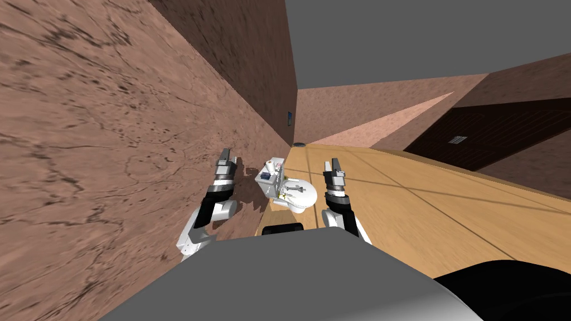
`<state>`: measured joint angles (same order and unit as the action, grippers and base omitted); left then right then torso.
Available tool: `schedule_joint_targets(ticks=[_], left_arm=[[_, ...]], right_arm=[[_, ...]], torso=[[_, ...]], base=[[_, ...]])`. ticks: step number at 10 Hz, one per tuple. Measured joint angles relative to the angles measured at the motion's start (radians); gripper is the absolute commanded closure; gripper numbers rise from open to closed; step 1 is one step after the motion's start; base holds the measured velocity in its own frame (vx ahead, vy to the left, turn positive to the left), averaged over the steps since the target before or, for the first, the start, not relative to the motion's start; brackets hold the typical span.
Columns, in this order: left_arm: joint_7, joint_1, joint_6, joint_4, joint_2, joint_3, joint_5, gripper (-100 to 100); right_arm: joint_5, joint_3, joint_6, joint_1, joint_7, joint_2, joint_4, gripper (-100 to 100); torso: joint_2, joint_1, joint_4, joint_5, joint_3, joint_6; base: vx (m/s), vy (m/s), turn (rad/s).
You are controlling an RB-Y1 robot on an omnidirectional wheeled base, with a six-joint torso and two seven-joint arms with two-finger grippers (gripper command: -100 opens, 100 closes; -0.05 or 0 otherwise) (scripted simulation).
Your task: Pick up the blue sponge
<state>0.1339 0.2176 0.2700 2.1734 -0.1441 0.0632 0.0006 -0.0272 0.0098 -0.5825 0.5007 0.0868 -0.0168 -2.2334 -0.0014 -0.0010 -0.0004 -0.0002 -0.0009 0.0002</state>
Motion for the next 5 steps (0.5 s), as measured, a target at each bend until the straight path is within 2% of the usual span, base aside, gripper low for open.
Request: schedule_joint_targets(ticks=[2, 5], left_arm=[[-0.01, -0.057, -0.059, -0.039, -0.016, 0.01, 0.021, -100], [-0.016, -0.128, -0.139, -0.099, -0.019, 0.008, 0.04, -100]], right_arm=[[0.0, 0.0, 0.0, 0.0, 0.0, 0.0, 0.0, 0], [0.0, 0.0, 0.0, 0.0, 0.0, 0.0, 0.0, 0]], torso=[[0.0, 0.0, 0.0, 0.0, 0.0, 0.0], [0.0, 0.0, 0.0, 0.0, 0.0, 0.0]], base=[[0.008, -0.011, -0.037], [0.01, -0.013, -0.04]])
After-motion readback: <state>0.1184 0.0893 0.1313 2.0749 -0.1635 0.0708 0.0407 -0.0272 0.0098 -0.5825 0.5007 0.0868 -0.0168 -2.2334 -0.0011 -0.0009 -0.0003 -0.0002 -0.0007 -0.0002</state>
